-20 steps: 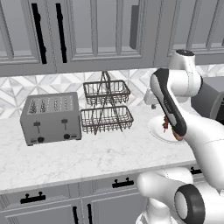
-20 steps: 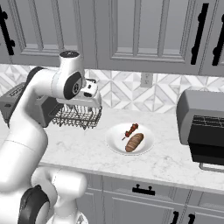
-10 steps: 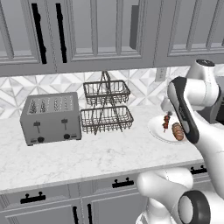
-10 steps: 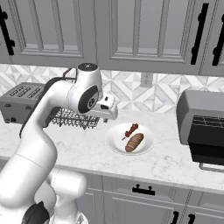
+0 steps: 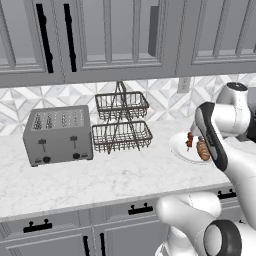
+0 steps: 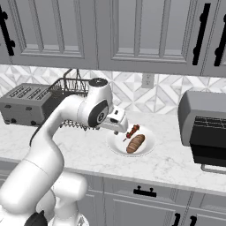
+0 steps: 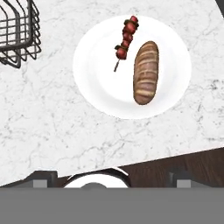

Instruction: Pick up the kebab skewer and baguette bread, and place them inside the toaster oven. Close the toaster oven door and start by setting the timer.

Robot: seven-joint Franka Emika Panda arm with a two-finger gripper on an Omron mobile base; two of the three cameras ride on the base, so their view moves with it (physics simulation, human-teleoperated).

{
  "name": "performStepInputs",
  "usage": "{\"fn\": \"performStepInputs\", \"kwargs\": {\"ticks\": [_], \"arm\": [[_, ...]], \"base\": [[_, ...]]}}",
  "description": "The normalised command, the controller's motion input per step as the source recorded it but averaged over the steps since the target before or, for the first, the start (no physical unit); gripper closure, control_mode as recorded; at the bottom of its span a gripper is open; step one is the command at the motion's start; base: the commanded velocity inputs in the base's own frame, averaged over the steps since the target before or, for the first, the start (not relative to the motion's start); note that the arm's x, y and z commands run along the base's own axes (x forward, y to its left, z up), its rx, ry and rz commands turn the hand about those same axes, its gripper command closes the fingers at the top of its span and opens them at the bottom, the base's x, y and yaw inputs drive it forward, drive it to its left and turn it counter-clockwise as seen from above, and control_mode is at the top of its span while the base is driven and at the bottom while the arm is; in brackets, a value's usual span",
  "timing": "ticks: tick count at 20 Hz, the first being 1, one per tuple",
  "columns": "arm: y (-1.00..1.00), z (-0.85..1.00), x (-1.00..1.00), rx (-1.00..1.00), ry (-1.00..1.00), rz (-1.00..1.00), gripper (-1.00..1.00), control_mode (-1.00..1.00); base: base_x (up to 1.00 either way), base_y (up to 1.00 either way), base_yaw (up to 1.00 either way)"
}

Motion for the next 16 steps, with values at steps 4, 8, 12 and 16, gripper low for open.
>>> {"fn": "performStepInputs", "kwargs": {"ticks": [4,8,12,16], "arm": [[-0.23,-0.33,0.37,0.00,-0.04,0.00,-1.00,-1.00],[-0.27,-0.35,0.47,0.00,-0.05,-0.01,-1.00,-1.00],[-0.42,-0.38,0.31,0.00,-0.03,0.00,-1.00,-1.00],[-0.25,-0.30,0.00,0.00,0.00,-0.04,-1.00,-1.00]], "base": [[0.00,0.00,0.00],[0.00,0.00,0.00],[0.00,0.00,0.00],[0.00,0.00,0.00]]}}
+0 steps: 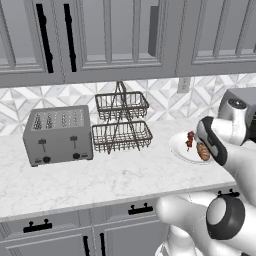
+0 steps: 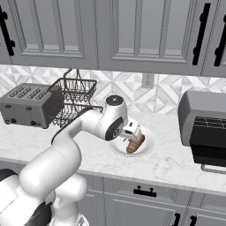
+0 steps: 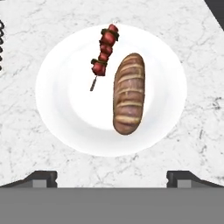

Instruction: Pick up the kebab skewer and baguette bread, and place them inside the toaster oven. Close the toaster oven door and start by setting the timer.

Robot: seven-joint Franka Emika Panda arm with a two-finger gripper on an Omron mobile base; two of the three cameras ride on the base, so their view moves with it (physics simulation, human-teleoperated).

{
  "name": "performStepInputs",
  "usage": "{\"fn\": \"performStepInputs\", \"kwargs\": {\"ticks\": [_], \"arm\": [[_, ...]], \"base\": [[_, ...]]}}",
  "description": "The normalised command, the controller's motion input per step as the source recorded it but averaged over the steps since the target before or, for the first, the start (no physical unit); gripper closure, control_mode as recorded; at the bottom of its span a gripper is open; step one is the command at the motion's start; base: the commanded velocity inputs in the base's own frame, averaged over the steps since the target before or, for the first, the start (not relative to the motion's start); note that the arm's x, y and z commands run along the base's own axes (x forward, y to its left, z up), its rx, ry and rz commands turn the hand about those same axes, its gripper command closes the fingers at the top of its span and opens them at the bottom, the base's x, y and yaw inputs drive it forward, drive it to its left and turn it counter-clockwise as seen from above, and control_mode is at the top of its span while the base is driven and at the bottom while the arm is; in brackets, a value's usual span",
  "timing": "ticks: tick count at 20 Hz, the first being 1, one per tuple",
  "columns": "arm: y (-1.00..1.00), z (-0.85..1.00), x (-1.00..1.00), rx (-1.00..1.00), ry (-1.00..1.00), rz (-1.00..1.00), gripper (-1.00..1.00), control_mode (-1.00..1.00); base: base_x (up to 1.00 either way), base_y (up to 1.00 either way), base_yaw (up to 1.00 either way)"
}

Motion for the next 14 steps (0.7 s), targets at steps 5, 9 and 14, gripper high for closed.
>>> {"fn": "performStepInputs", "kwargs": {"ticks": [5,9,14], "arm": [[-0.11,-0.20,0.09,0.00,0.00,-0.02,-1.00,-1.00],[-0.01,-0.20,0.23,0.00,-0.03,-0.01,-1.00,-1.00],[-0.06,-0.35,0.08,0.00,-0.05,0.00,-1.00,-1.00]], "base": [[0.00,0.00,0.00],[0.00,0.00,0.00],[0.00,0.00,0.00]]}}
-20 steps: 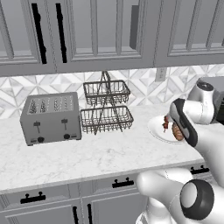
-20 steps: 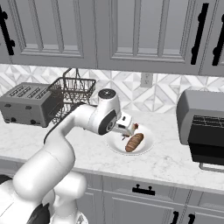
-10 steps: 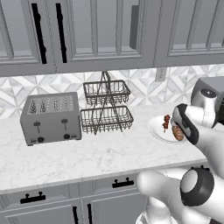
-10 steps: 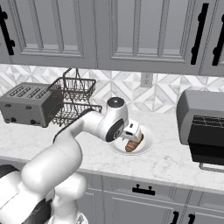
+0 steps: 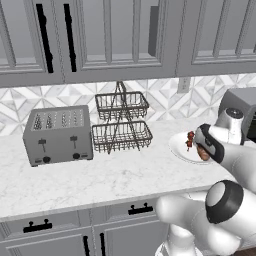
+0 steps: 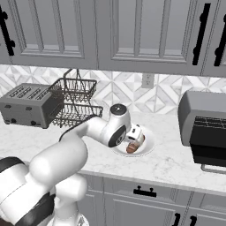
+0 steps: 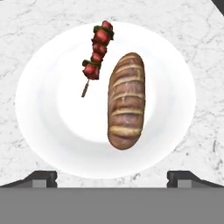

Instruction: Pick up the kebab skewer and baguette bread, and place them inside the toaster oven. Close the toaster oven door and start by setting the timer.

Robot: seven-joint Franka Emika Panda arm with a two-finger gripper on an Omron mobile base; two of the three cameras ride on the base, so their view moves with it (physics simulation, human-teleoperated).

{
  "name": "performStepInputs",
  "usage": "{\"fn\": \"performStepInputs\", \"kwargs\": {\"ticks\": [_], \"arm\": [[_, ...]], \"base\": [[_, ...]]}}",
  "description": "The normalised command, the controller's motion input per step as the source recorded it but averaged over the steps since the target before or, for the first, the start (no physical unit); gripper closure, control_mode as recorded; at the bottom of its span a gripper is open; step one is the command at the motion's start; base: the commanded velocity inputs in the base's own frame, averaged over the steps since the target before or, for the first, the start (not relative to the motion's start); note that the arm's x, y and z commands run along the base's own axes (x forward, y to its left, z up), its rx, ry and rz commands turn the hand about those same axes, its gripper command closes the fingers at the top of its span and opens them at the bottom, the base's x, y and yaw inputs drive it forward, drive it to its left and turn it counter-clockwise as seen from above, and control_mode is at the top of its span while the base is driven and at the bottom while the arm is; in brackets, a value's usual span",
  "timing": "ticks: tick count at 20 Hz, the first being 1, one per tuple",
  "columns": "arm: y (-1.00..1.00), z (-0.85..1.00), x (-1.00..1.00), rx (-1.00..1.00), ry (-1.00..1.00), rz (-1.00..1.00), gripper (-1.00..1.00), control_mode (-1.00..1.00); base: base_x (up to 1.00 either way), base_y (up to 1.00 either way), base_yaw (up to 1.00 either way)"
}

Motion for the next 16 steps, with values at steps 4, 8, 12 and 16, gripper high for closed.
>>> {"fn": "performStepInputs", "kwargs": {"ticks": [4,8,12,16], "arm": [[-0.07,-0.38,0.00,0.00,0.00,0.00,-1.00,-1.00],[-0.05,-0.27,0.05,0.00,0.00,0.00,-1.00,-1.00],[0.00,-0.03,0.19,0.00,0.00,-0.01,-1.00,-1.00],[-0.08,-0.10,0.23,0.00,0.00,-0.01,-1.00,-1.00]], "base": [[0.00,0.00,0.00],[0.00,0.00,0.00],[0.00,0.00,0.00],[0.00,0.00,0.00]]}}
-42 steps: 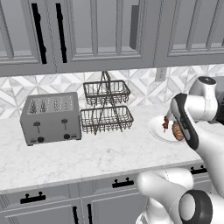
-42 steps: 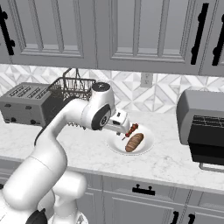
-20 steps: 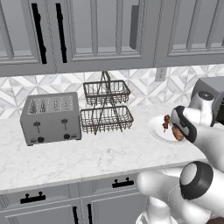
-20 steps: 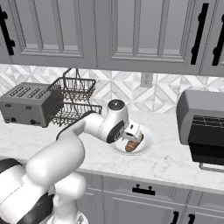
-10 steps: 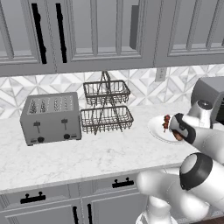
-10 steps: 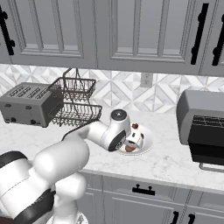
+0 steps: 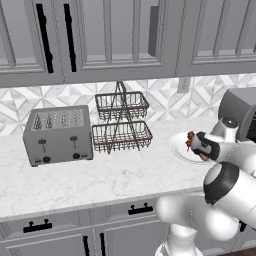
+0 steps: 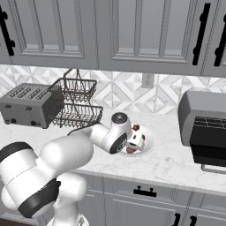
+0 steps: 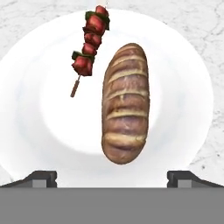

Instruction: Pick up the kebab skewer and baguette bread, and place them inside the toaster oven. Close the toaster oven door and start by setting the timer.

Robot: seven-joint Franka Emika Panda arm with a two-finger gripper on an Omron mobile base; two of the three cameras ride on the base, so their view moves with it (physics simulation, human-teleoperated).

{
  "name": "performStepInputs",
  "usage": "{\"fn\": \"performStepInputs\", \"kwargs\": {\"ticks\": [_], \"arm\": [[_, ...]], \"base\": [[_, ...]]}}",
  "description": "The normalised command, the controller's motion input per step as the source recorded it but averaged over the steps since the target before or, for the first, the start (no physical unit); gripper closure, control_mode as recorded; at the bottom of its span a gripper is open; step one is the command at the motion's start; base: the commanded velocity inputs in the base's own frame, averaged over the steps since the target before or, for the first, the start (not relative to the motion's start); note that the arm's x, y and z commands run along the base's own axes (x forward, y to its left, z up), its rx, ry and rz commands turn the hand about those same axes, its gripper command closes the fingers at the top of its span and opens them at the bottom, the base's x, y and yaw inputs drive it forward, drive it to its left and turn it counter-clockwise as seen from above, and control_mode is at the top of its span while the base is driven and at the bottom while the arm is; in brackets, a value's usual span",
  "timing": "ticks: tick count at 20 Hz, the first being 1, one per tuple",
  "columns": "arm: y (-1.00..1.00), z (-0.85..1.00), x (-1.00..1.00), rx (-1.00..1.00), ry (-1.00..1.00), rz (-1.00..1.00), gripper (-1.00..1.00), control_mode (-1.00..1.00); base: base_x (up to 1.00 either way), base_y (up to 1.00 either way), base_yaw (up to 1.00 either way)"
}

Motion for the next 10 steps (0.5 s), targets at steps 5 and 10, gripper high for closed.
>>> {"fn": "performStepInputs", "kwargs": {"ticks": [5,10], "arm": [[-0.20,-0.22,0.13,0.00,0.00,0.00,-1.00,-1.00],[-0.01,-0.16,0.16,0.00,0.00,-0.02,-1.00,-1.00]], "base": [[0.00,0.00,0.00],[0.00,0.00,0.00]]}}
